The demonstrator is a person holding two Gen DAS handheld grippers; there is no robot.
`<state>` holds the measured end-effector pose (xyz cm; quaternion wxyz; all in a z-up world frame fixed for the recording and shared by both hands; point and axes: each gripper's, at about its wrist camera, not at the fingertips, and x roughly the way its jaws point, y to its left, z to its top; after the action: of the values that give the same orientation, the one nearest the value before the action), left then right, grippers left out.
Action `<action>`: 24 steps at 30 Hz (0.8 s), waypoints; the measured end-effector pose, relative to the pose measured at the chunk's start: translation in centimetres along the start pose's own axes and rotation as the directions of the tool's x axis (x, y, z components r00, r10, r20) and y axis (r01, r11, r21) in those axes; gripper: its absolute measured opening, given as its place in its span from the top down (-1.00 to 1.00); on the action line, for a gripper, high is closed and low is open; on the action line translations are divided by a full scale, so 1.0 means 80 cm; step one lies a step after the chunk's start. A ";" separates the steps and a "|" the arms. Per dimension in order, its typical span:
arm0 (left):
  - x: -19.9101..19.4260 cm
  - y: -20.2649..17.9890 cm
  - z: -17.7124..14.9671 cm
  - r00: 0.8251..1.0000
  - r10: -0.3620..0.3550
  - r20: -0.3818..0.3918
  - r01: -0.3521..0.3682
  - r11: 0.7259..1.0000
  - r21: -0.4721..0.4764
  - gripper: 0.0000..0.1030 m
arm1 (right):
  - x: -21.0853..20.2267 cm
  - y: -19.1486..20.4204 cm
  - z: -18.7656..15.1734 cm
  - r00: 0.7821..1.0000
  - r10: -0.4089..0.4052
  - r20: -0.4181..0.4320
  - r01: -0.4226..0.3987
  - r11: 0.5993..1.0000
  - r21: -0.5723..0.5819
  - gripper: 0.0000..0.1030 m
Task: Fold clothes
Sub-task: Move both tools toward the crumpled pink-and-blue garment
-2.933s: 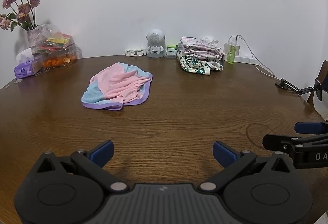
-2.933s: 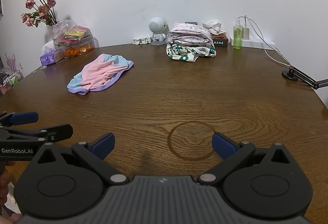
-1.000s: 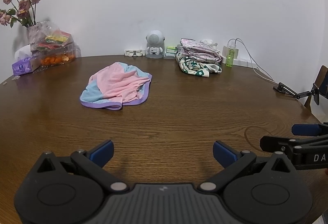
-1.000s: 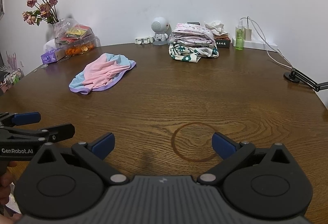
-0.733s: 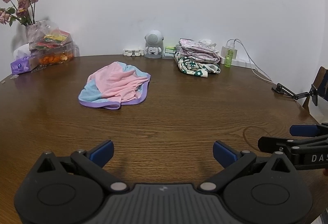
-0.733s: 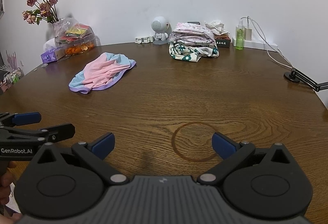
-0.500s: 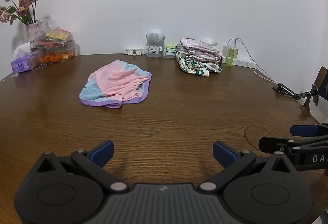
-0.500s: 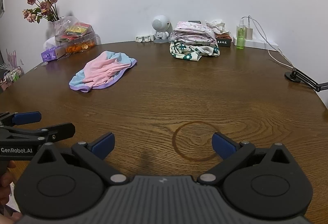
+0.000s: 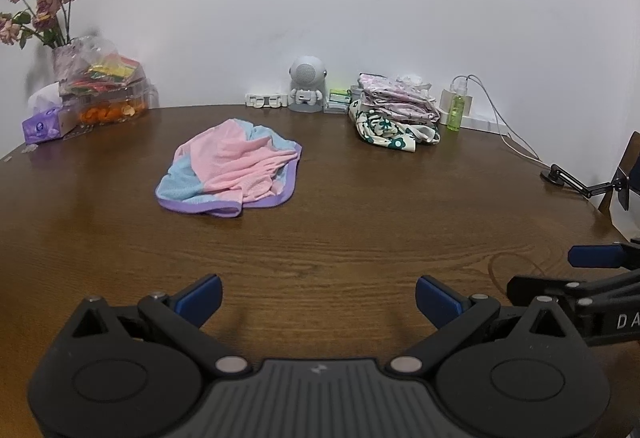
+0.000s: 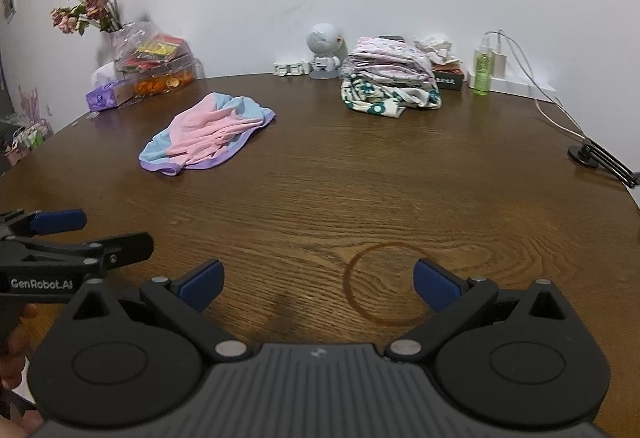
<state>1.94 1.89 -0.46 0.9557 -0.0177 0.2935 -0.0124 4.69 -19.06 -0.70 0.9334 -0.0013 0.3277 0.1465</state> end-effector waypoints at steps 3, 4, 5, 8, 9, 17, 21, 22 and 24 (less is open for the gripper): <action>0.011 0.005 0.013 1.000 0.011 -0.003 -0.011 1.000 0.000 -1.00 | 0.009 0.001 0.011 1.000 0.020 -0.007 -0.020 1.000 -0.020 -0.99; 0.015 0.008 0.018 1.000 0.019 -0.004 -0.019 1.000 -0.001 -1.00 | 0.013 0.000 0.019 1.000 0.028 -0.005 -0.028 0.999 -0.027 -0.99; 0.022 0.012 0.027 0.999 0.035 -0.001 -0.035 0.999 0.000 -1.00 | 0.017 0.000 0.028 0.999 0.036 0.000 -0.036 0.999 -0.038 -0.99; 0.043 0.026 0.054 0.996 0.085 0.009 -0.085 0.996 0.003 -1.00 | 0.033 0.004 0.062 0.998 0.064 0.024 -0.062 0.994 -0.089 -0.99; 0.049 0.031 0.063 0.995 0.102 0.012 -0.102 0.995 0.004 -1.00 | 0.040 0.007 0.076 0.997 0.075 0.029 -0.072 0.991 -0.109 -0.99; 0.116 0.091 0.122 0.966 0.255 -0.035 -0.256 0.965 -0.052 -1.00 | 0.123 0.033 0.174 0.984 0.173 -0.042 -0.177 0.971 -0.159 -0.99; 0.149 0.126 0.144 0.953 0.286 -0.101 -0.295 0.952 -0.087 -1.00 | 0.165 0.053 0.208 0.981 0.180 -0.072 -0.190 0.965 -0.178 -0.99; 0.156 0.134 0.149 0.950 0.289 -0.118 -0.301 0.948 -0.100 -1.00 | 0.175 0.058 0.216 0.980 0.182 -0.076 -0.193 0.964 -0.181 -0.99; 0.171 0.148 0.158 0.945 0.294 -0.143 -0.310 0.944 -0.112 -0.98 | 0.195 0.068 0.230 0.979 0.186 -0.083 -0.199 0.962 -0.186 -0.99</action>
<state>20.47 13.60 1.83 0.9229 -0.0353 0.3516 0.1528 26.00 -7.77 4.70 0.8990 -0.0648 0.3407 0.2675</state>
